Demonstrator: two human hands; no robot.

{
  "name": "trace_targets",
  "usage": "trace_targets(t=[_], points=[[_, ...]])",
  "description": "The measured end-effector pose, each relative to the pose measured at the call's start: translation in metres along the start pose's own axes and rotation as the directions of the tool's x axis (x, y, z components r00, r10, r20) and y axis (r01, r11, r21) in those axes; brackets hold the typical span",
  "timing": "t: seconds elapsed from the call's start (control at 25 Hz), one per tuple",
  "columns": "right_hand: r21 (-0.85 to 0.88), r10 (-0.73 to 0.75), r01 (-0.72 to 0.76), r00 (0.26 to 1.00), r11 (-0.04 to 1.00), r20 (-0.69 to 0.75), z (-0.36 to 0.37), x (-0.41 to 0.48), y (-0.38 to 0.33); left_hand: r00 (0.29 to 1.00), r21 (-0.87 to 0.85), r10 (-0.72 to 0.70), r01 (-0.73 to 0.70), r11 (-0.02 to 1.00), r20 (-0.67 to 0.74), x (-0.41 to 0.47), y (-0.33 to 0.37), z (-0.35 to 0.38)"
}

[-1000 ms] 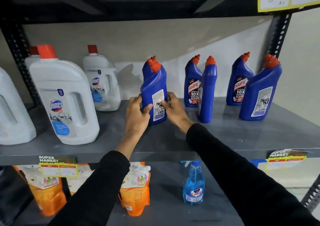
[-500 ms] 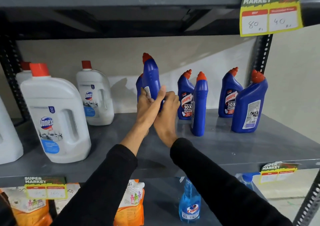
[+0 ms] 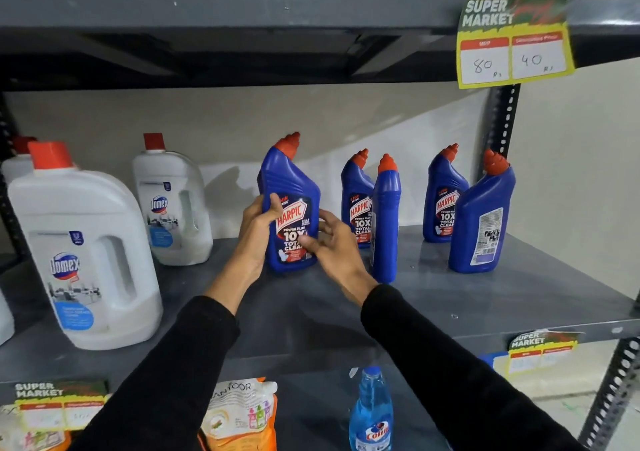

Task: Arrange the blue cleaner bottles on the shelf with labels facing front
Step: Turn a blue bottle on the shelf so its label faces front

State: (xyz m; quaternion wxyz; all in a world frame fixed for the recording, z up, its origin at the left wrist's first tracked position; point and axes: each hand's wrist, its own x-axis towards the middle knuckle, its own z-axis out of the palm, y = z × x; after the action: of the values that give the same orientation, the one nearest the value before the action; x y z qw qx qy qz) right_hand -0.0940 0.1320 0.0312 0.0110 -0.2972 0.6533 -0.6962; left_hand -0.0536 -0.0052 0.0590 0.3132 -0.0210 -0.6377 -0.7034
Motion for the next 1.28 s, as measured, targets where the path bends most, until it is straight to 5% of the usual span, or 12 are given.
trace_targets(t=[0.68,0.76,0.88,1.08,1.16,1.28], points=[[-0.231,0.093,-0.082,0.995,0.969,0.035,0.015,-0.002,0.022,0.993,0.127,-0.033,0.047,0.991,-0.111,-0.018,-0.027,-0.018],[-0.24,0.043,-0.03,0.998,0.97,0.048,0.011,-0.007,0.015,0.965,0.32,0.117,-0.038,0.947,-0.233,-0.019,-0.031,-0.017],[-0.358,-0.159,0.136,0.987,0.924,-0.034,-0.002,-0.015,-0.004,0.782,0.625,0.499,-0.185,0.758,-0.374,-0.023,-0.031,-0.009],[-0.561,-0.554,0.355,0.8,0.747,-0.232,-0.037,-0.017,-0.021,0.62,0.636,0.779,-0.565,0.525,-0.091,-0.021,-0.017,0.045],[-0.552,-0.572,0.335,0.748,0.763,-0.336,-0.052,-0.017,-0.021,0.704,0.521,0.71,-0.61,0.597,0.01,-0.019,-0.02,0.069],[-0.542,-0.49,0.221,0.763,0.811,-0.421,-0.075,-0.018,-0.012,0.901,0.392,0.426,-0.424,0.816,0.087,-0.016,-0.032,0.101]])
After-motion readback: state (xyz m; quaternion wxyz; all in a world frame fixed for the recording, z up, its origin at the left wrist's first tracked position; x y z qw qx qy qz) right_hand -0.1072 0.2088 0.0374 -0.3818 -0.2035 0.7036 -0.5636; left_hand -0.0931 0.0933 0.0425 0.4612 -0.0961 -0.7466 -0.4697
